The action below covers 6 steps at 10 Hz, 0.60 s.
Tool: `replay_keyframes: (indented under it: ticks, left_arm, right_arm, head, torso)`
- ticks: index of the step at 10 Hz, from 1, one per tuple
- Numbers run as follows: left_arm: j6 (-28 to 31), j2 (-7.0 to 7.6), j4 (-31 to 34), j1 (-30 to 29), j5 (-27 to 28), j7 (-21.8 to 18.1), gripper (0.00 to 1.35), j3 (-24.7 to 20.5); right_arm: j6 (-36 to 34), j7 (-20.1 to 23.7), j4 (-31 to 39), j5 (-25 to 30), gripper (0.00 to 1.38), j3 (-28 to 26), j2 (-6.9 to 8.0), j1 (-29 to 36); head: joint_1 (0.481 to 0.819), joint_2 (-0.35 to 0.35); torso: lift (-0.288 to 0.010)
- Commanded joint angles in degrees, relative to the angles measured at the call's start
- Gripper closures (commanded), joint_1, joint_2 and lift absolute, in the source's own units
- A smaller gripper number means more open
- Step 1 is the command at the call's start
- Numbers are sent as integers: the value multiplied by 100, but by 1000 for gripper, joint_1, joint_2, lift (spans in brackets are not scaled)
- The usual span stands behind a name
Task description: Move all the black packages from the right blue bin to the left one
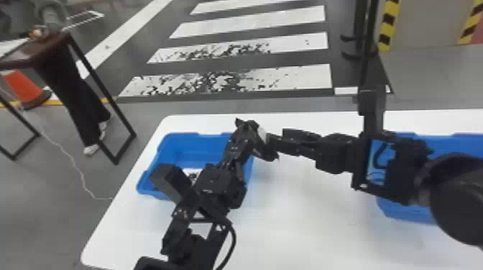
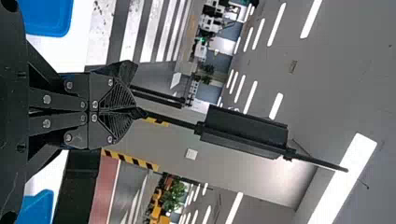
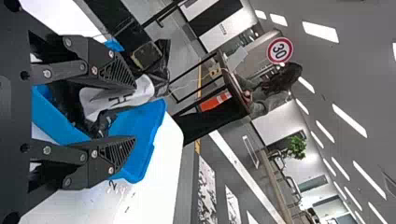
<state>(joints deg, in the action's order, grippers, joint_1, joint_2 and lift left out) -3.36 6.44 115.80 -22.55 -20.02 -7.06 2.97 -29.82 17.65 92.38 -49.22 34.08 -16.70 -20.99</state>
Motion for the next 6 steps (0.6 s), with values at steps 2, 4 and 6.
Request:
replay_keyframes:
  ticks: [2, 4, 6]
  left_arm:
    - [-241, -99, 0, -22, 677, 170, 1216, -400]
    - [-367, -134, -450, 231, 1968, 337, 1214, -902]
    - [-1267, -151, -1504, 540, 2334, 662, 981, -1142]
  right_arm:
    - [226, 115, -118, -265, 233, -84, -9, 116]
    - [241, 274, 8, -288, 226, -666, -9, 495]
    - [241, 388, 261, -139, 226, -1363, -9, 903]
  head:
    - [695, 306]
    - [693, 332]
    - [684, 348]
  torso:
    - [-140]
    - [-140]
    - [-140]
